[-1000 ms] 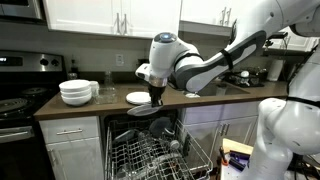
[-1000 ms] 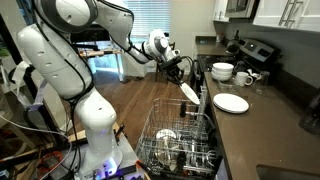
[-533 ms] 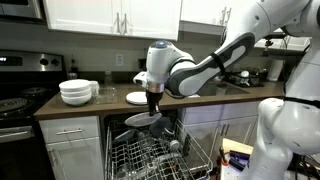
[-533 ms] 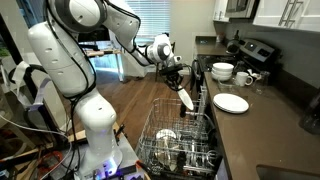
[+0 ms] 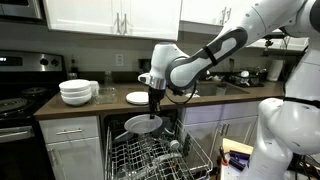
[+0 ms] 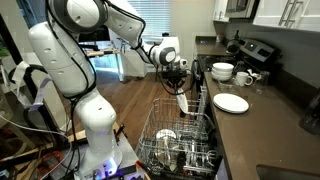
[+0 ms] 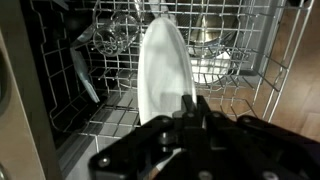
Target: Pick up one plate and put it into the dishwasher.
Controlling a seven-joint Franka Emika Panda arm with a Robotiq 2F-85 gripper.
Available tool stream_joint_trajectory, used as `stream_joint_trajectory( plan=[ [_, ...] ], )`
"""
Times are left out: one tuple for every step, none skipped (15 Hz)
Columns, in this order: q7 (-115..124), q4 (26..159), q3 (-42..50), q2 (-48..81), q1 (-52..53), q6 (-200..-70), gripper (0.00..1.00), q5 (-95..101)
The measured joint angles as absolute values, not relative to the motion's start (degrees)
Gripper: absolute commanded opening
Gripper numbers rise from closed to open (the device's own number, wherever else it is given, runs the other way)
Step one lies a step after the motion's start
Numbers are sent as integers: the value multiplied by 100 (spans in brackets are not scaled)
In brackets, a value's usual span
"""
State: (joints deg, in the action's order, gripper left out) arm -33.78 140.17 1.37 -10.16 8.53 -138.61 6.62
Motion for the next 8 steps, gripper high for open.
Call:
stream_joint_trajectory(
  plan=[
    [-3518, 14055, 188, -1024, 852, -13861, 4, 483],
    [-3643, 14096, 232, -1031, 851, -13861, 4, 351],
    [-3739, 14149, 272, -1045, 847, -13860, 4, 252],
    [-3828, 14211, 311, -1061, 840, -13860, 4, 173],
    [-3916, 14278, 351, -1081, 834, -13860, 4, 109],
    [-4008, 14350, 394, -1103, 830, -13860, 4, 34],
    [-4094, 14417, 437, -1122, 829, -13859, 4, -38],
    [-4189, 14487, 479, -1144, 829, -13859, 4, -121]
  ],
)
